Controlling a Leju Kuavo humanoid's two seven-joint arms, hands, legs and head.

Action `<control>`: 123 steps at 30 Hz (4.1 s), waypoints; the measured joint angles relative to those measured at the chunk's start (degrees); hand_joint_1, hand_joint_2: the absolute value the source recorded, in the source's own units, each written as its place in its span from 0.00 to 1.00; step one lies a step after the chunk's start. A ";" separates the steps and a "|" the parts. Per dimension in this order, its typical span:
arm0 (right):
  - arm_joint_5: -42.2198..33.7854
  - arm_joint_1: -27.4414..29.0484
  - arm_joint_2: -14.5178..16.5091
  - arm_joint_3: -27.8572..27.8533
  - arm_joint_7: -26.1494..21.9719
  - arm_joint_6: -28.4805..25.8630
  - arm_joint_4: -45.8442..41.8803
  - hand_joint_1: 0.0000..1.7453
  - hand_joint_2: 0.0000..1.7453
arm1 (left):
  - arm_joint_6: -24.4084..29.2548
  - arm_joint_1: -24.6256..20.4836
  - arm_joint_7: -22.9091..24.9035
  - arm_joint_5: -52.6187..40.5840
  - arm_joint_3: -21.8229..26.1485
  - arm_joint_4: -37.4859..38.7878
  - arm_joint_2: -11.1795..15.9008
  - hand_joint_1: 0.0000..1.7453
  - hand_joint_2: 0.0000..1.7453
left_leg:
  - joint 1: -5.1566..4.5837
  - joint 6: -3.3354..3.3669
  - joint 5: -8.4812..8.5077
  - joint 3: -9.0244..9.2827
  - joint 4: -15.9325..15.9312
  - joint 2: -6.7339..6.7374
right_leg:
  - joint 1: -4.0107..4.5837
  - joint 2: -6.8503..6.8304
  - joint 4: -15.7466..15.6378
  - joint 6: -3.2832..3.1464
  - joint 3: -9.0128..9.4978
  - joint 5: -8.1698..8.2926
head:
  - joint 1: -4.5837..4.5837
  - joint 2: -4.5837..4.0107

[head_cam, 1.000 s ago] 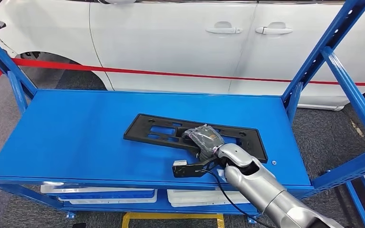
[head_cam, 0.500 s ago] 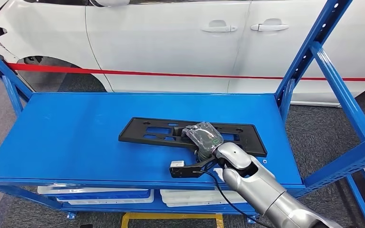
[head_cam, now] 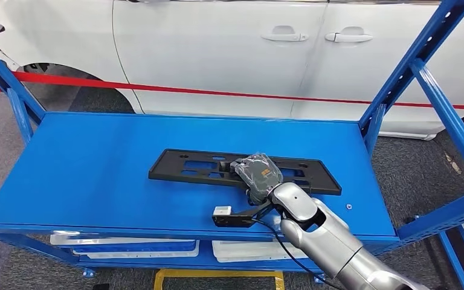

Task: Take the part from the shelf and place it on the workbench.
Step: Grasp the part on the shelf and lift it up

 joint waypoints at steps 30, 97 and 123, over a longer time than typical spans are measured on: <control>27.56 1.90 1.53 4.59 15.69 -7.64 -22.47 1.00 1.00 | -0.28 -0.68 -1.54 1.40 0.38 0.02 -1.22 0.00 0.00 | -0.08 -0.02 0.15 -0.06 -0.20 -0.26 | 0.26 -0.01 -2.16 -0.39 0.87 0.58 | -0.05 0.00; 27.56 2.56 3.87 7.20 13.85 -5.30 -24.12 1.00 1.00 | 3.16 -0.32 -0.77 1.90 1.63 0.07 -1.75 0.00 1.00 | -0.17 -0.42 0.81 -1.03 0.38 -0.32 | 0.38 -0.05 -10.31 -1.22 6.54 4.81 | -0.01 0.00; 26.71 1.67 4.05 6.28 13.30 -4.78 -23.21 1.00 1.00 | 4.11 -0.35 -0.52 1.95 1.66 0.07 -1.79 0.00 1.00 | -0.10 0.15 0.22 0.28 -0.41 0.03 | 0.33 -0.20 -0.75 -0.42 0.49 -0.21 | 0.02 0.00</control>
